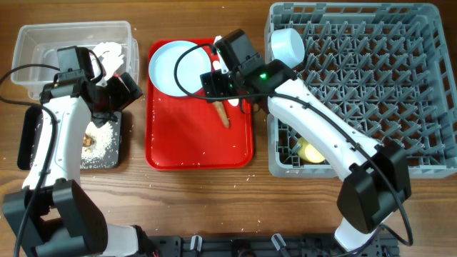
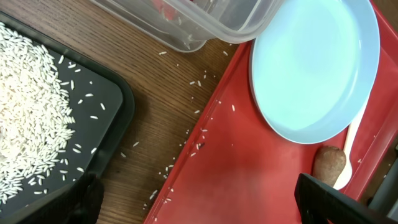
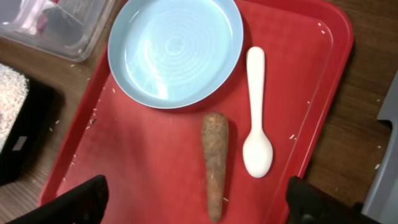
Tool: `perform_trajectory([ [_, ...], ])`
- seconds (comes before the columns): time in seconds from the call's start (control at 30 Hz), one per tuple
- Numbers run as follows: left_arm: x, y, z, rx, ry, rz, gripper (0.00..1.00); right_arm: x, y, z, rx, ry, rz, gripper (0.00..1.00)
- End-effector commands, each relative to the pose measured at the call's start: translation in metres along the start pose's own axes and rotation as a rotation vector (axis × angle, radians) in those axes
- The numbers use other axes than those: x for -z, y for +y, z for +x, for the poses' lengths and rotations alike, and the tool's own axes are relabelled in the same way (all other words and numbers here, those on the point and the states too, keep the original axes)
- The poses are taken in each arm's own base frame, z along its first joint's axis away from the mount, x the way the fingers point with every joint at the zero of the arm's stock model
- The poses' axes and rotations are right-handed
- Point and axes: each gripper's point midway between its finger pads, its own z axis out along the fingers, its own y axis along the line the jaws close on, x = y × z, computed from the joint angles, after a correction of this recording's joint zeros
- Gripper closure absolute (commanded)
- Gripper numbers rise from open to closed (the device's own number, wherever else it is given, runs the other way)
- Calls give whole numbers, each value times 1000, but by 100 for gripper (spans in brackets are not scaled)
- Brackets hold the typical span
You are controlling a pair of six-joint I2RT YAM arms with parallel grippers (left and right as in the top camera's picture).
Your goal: Sort waste into correct bins and load items into the dishwasher rack
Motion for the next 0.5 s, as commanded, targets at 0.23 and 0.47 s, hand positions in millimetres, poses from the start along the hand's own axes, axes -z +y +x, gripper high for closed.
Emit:
perform_trajectory([
  [0.23, 8, -5, -7, -4, -25, 24, 0, 67, -51, -11, -196, -17, -29, 0],
  [0.47, 8, -9, -2, -3, -5, 49, 0, 159, -139, 9, -263, -48, 115, 0],
])
